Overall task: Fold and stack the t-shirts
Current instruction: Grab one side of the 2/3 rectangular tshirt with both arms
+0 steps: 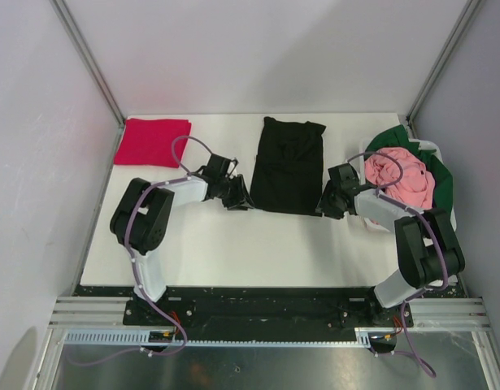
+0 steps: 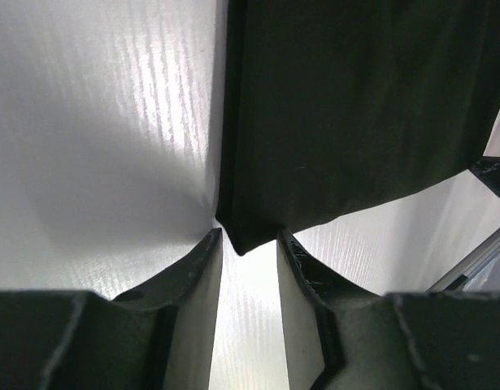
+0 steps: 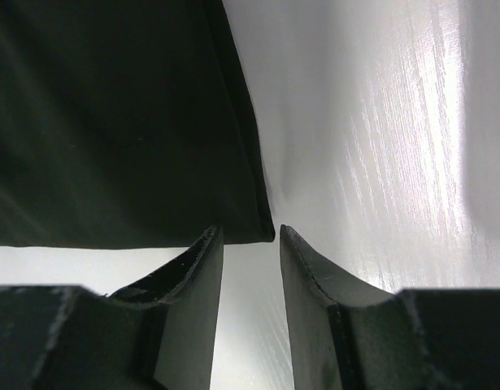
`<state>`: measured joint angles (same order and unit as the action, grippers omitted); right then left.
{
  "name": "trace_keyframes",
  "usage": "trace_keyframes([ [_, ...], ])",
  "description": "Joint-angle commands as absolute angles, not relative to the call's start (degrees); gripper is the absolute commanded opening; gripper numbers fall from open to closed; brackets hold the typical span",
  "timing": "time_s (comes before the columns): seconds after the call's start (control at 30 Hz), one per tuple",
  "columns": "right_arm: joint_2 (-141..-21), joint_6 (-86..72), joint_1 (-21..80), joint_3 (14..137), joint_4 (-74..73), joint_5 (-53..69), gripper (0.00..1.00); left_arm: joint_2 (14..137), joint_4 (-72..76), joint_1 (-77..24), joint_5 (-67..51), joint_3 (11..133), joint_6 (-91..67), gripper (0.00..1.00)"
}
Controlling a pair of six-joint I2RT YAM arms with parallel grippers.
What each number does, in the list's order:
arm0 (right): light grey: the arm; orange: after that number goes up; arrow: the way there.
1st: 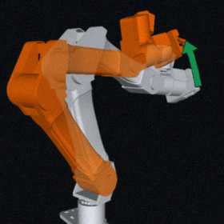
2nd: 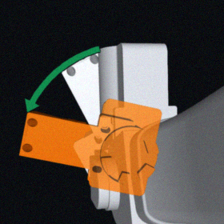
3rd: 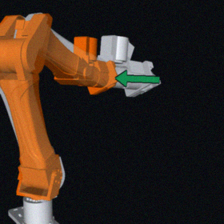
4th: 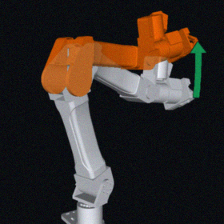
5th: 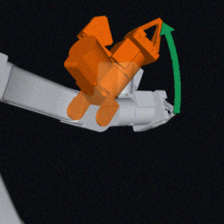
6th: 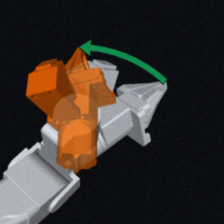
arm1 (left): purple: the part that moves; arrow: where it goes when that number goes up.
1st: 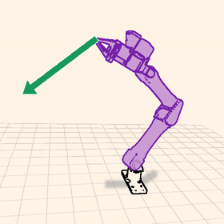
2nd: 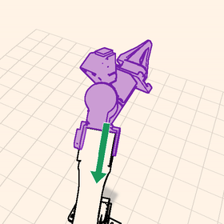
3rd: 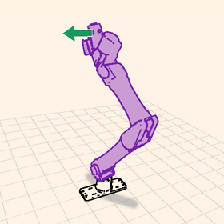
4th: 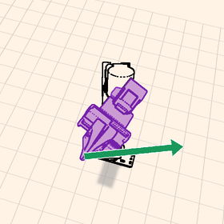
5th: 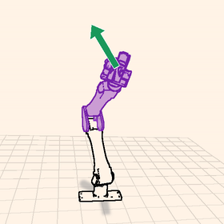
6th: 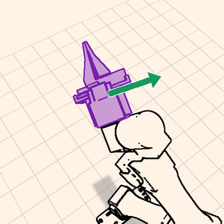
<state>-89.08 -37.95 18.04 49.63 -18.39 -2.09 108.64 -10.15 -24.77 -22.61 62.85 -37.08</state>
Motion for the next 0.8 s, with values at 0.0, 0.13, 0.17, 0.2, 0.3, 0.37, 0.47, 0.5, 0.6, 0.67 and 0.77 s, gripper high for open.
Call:
trace_keyframes([
  [0.0,-90.76,-38.31,18.37,49.16,-16.47,-2.31,0.38,109.63,-8.94,-26.14,-20.87,65.35,-36.19,0.37],
  [0.13,-91.72,-38.44,18.37,48.56,-15.69,-2.26,0.38,109.83,-8.95,-26.97,-19.75,65.42,-36.47,0.3],
  [0.17,-91.96,-38.51,18.37,48.49,-15.49,-2.1,0.38,109.85,-8.91,-27.11,-19.36,65.45,-36.52,0.27],
  [0.2,-92.17,-38.55,18.37,48.46,-15.3,-1.88,0.38,109.81,-8.89,-27.26,-19.0,65.42,-36.63,0.24],
  [0.3,-92.71,-38.49,18.51,48.42,-14.82,-1.4,0.32,108.89,-8.88,-27.67,-17.79,64.72,-37.14,0.11],
  [0.37,-92.76,-38.45,18.65,48.43,-14.78,-1.05,0.23,107.62,-8.88,-27.75,-17.15,63.51,-37.78,0.03],
  [0.47,-91.94,-38.27,19.23,48.43,-15.65,-0.75,0.07,104.33,-8.95,-27.85,-16.21,60.34,-38.78,0.0],
  [0.5,-91.45,-38.16,19.55,48.43,-16.22,-0.77,0.04,102.57,-8.96,-27.85,-15.93,59.0,-39.25,0.0],
  [0.6,-89.13,-37.93,21.45,48.0,-18.97,-1.06,0.0,97.01,-8.94,-27.95,-15.79,53.64,-40.66,0.0],
  [0.67,-86.6,-38.42,23.12,46.47,-20.5,-0.84,0.0,92.94,-8.94,-28.34,-15.79,49.27,-41.43,0.0],
  [0.77,-82.48,-40.24,26.46,43.33,-22.72,0.12,0.0,86.04,-8.88,-29.36,-15.89,42.47,-42.48,0.0],
])
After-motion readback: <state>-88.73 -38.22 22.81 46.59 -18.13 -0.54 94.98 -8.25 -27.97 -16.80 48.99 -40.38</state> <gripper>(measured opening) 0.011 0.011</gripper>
